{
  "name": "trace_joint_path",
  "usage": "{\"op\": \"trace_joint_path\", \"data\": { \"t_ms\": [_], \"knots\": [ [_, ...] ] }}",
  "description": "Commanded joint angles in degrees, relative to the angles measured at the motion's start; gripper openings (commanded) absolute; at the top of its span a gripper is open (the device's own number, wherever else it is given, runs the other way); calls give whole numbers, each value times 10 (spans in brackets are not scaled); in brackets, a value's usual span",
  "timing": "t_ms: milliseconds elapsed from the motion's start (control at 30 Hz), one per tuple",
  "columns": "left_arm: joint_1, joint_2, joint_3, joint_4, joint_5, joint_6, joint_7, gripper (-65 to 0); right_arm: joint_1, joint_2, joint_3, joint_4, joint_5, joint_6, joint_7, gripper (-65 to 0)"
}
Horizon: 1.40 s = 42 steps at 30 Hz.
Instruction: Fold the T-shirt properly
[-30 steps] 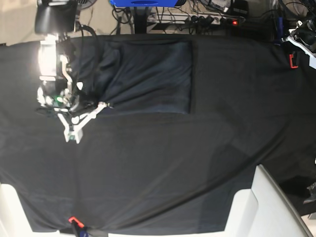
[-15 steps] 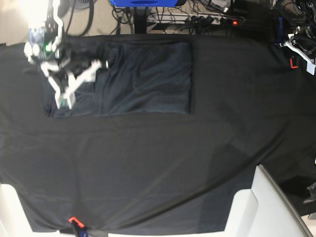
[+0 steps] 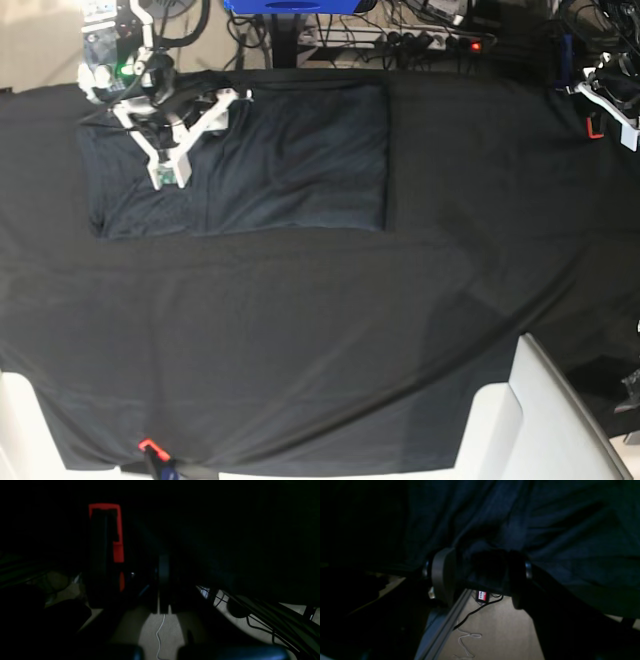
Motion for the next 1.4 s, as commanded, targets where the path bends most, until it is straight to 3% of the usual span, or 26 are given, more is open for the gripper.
{"op": "trace_joint_path", "data": {
  "t_ms": [0,267,333,433,1367],
  "knots": [
    [5,-14,-4,8,-3,-5,-7,-650,4,-7,4,-3,0,0,6,-329],
    [7,-14,-4,8,-3,-5,-7,-650,20,-13,2,-49,0,4,32,-338],
    [7,-14,-4,8,-3,-5,-7,-650,20,-13,5,-48,0,4,38,-423],
    [7,-14,-4,8,-3,-5,-7,-650,22,-12,5,-48,0,4,34,-650],
    [4,-14,-4,7,-2,-5,-7,-650,71,7,4,-49,-1,5,22,-648]
  ]
}}
